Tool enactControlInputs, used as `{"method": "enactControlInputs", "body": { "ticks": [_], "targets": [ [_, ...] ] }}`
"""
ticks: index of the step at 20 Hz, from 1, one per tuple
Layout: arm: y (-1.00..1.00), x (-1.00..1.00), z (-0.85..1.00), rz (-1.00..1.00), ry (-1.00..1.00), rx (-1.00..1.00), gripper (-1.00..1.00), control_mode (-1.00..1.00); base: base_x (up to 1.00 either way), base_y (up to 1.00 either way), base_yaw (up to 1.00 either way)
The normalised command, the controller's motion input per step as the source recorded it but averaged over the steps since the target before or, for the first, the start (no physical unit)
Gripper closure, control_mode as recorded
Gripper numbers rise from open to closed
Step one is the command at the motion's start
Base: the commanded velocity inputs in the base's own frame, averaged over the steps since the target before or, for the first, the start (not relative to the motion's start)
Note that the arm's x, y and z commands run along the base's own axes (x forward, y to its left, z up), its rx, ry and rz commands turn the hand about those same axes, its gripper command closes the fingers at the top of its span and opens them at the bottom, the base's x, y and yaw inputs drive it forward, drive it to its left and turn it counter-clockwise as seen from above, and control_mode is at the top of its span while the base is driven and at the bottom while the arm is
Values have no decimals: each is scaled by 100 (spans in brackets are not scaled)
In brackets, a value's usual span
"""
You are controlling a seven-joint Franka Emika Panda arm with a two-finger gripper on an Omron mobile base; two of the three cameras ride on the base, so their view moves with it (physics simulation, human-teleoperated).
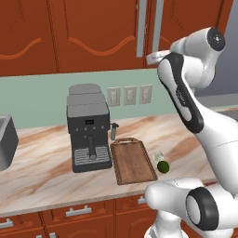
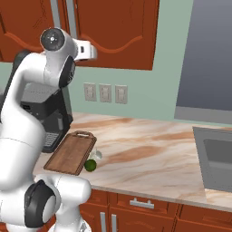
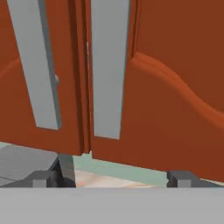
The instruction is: Open the cabinet. Place the bowl and condiment on the counter. Then place the lime and garlic on the cutting board.
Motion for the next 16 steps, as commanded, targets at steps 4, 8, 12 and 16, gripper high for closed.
{"method": "enactControlInputs", "body": {
  "ticks": [4,8,12,16],
  "targets": [
    [-6,18,22,1,-18,6,-100,-100,0,0,0],
    [-1,24,26,1,-12,5,-100,-100,0,0,0],
    [0,22,27,1,-10,3,-100,-100,0,0,0],
    [0,24,20,1,-8,2,-100,-100,0,0,0]
  ]
}}
